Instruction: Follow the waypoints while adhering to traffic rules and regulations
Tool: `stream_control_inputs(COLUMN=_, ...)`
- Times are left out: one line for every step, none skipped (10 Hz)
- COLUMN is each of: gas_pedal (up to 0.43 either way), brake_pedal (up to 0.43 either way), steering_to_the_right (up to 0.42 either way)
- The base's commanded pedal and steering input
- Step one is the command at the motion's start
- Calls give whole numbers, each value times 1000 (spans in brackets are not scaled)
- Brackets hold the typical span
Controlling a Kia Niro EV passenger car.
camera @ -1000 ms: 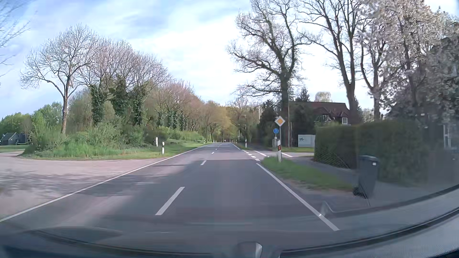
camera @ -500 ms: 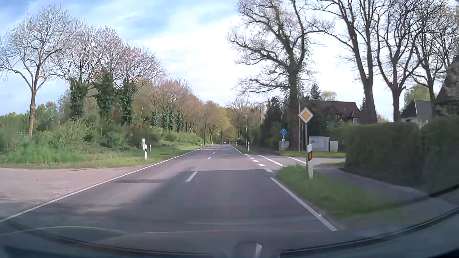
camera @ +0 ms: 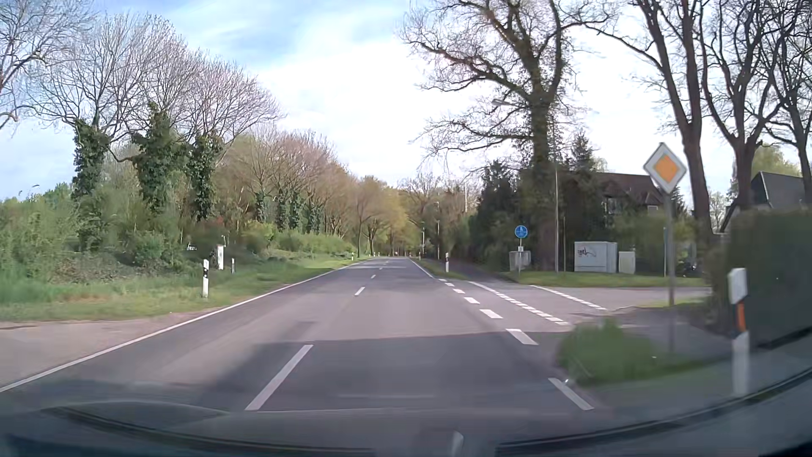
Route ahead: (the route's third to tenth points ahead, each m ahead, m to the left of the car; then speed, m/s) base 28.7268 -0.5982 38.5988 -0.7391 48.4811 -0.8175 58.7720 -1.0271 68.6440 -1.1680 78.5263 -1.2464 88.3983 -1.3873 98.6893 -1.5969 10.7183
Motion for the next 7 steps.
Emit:
stream_control_inputs(gas_pedal=118, brake_pedal=0, steering_to_the_right=-3)
stream_control_inputs(gas_pedal=118, brake_pedal=0, steering_to_the_right=-3)
stream_control_inputs(gas_pedal=110, brake_pedal=0, steering_to_the_right=-4)
stream_control_inputs(gas_pedal=110, brake_pedal=0, steering_to_the_right=-4)
stream_control_inputs(gas_pedal=98, brake_pedal=0, steering_to_the_right=-7)
stream_control_inputs(gas_pedal=98, brake_pedal=0, steering_to_the_right=-10)
stream_control_inputs(gas_pedal=98, brake_pedal=0, steering_to_the_right=-10)
